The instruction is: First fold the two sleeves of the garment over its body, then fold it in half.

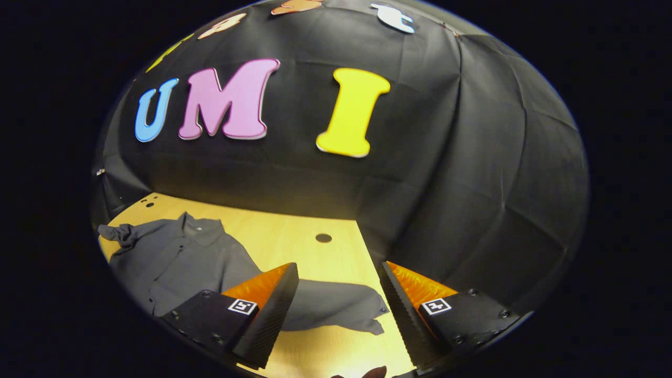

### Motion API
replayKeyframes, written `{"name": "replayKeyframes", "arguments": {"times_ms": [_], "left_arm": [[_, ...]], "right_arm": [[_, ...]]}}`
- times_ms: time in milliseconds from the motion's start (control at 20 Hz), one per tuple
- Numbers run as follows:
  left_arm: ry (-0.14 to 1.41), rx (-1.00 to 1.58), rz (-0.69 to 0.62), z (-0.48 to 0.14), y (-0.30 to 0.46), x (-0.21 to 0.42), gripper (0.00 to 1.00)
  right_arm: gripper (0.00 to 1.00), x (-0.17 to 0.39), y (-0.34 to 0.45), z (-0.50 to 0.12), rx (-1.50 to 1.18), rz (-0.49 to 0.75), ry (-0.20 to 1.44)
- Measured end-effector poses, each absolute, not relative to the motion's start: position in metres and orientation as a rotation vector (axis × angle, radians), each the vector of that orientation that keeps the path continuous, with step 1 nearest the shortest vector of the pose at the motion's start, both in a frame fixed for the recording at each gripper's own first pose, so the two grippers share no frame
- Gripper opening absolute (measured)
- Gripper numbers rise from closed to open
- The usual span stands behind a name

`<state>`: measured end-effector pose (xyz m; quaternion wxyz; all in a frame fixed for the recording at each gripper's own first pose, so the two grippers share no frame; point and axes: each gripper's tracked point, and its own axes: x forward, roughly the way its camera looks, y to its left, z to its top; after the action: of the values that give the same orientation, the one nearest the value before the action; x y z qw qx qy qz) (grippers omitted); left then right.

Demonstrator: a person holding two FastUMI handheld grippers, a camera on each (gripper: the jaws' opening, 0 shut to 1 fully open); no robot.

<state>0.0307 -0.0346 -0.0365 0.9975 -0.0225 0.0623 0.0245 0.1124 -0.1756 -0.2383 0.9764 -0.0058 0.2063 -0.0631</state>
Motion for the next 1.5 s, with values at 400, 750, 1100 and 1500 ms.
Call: {"name": "replayKeyframes", "arguments": {"times_ms": [400, 750, 1100, 1500], "left_arm": [[0.197, 0.009, 0.126, -0.059, -0.029, 0.033, 0.95], [0.247, 0.017, 0.195, -0.075, -0.022, 0.040, 0.95], [0.257, 0.055, 0.257, -0.075, -0.010, 0.038, 0.96], [0.202, 0.047, 0.244, -0.070, 0.043, 0.025, 0.96]], "right_arm": [[0.97, 0.142, -0.215, -0.353, 0.036, -0.166, 0.582], [0.98, 0.148, -0.230, -0.436, 0.058, -0.163, 0.740], [0.31, 0.152, -0.220, -0.453, 0.057, -0.117, 0.751], [0.06, 0.151, -0.182, -0.348, 0.086, -0.147, 0.590]]}}
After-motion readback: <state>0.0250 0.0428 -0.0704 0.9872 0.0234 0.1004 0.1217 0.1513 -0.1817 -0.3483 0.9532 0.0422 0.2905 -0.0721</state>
